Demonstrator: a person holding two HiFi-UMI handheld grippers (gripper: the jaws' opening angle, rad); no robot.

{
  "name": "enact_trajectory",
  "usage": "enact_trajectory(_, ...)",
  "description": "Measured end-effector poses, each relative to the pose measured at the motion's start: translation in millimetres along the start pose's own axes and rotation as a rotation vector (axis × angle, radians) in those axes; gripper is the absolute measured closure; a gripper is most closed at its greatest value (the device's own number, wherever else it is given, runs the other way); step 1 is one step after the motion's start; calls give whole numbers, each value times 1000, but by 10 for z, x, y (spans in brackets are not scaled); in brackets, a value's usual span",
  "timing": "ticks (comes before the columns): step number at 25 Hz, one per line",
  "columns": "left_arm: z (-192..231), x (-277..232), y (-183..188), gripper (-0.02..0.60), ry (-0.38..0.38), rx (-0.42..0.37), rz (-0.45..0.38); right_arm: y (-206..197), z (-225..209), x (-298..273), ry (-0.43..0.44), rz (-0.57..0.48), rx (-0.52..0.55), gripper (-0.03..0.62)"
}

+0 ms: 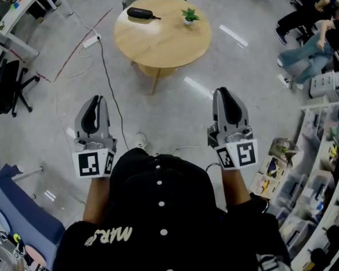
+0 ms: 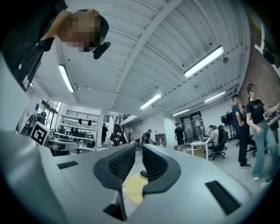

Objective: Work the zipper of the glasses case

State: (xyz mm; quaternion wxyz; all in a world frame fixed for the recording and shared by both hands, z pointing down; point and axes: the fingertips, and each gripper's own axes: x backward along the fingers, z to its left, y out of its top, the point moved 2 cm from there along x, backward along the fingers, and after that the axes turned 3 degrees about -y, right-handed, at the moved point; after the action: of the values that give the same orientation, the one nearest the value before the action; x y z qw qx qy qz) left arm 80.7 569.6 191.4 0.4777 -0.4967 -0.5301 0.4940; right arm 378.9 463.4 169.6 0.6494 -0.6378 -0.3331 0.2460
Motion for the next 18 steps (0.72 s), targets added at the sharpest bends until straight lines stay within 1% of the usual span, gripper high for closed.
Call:
enact_trajectory(1, 19, -13, -8, 527, -1, 7, -2, -19, 0, -23, 0, 6, -10, 528)
enact_trajectory(2, 49, -28, -21, 478, 1, 16, 0, -37, 5, -50, 1, 13, -19, 478)
enact_trajectory(3, 88, -46, -37, 423, 5, 26, 5, -52, 13, -82, 2, 19, -25, 448)
enact_trajectory(4, 135, -67, -51, 402, 9, 34, 8, -63, 25, -120, 3, 23, -27, 436)
enact_trajectory(5, 187, -91, -62, 397, 11, 40, 8, -73, 41, -163, 3, 26, -25, 422)
enact_trajectory(7, 293, -141, -86, 393, 8, 44, 9, -96, 88, -261, 2, 32, -15, 414)
enact_trajectory(12, 586, -261, -130, 393, -14, 43, 17, -129, 245, -536, -7, 38, 1, 419)
enact_trajectory(18, 1018, -427, -152, 393, -45, 26, 6, -169, 528, -923, -25, 21, 17, 427)
